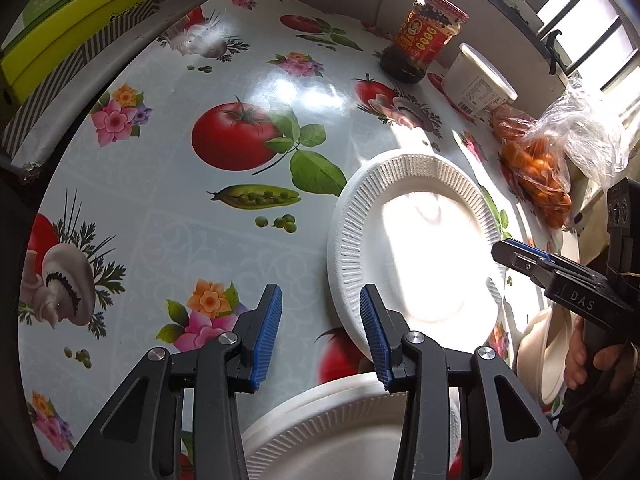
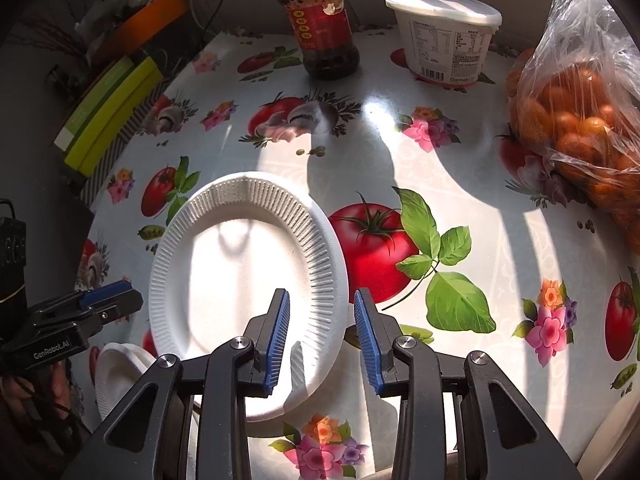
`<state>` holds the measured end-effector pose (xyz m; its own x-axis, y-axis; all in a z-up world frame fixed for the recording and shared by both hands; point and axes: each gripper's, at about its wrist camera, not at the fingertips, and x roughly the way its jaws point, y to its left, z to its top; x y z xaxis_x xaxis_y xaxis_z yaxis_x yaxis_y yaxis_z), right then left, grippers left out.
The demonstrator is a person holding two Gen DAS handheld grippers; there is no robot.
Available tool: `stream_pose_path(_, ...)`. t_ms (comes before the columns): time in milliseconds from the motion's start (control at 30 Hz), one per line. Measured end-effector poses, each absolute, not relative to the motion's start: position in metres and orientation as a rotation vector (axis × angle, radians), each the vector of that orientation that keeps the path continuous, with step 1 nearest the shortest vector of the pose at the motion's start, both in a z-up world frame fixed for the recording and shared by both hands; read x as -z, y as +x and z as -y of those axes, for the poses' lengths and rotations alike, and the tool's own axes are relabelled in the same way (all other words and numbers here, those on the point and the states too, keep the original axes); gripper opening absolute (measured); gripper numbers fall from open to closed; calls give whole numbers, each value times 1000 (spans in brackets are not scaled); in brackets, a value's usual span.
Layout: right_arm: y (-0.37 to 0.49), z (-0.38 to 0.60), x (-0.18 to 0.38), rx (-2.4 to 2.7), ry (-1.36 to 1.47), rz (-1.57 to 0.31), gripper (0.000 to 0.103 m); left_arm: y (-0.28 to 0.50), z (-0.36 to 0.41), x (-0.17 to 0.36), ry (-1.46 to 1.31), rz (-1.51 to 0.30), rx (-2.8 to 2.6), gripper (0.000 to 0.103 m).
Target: Organize plates and bowls
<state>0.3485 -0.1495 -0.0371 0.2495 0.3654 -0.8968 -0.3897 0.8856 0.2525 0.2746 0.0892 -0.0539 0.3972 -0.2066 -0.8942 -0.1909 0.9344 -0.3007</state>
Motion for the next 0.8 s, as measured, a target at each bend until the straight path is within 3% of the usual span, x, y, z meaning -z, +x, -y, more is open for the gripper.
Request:
stream_pose_path(300, 350, 151, 40, -508, -15, -1222, 20, 274, -89, 59, -391, -1184, 9, 29)
stream_pose_path(400, 351, 153, 41, -505, -11, -1225, 18, 275, -88, 58, -384, -1183, 8, 21)
stream_pose_path(800, 351, 154, 41, -508, -3, -1225, 16, 277, -89, 61, -406, -1192, 10, 21)
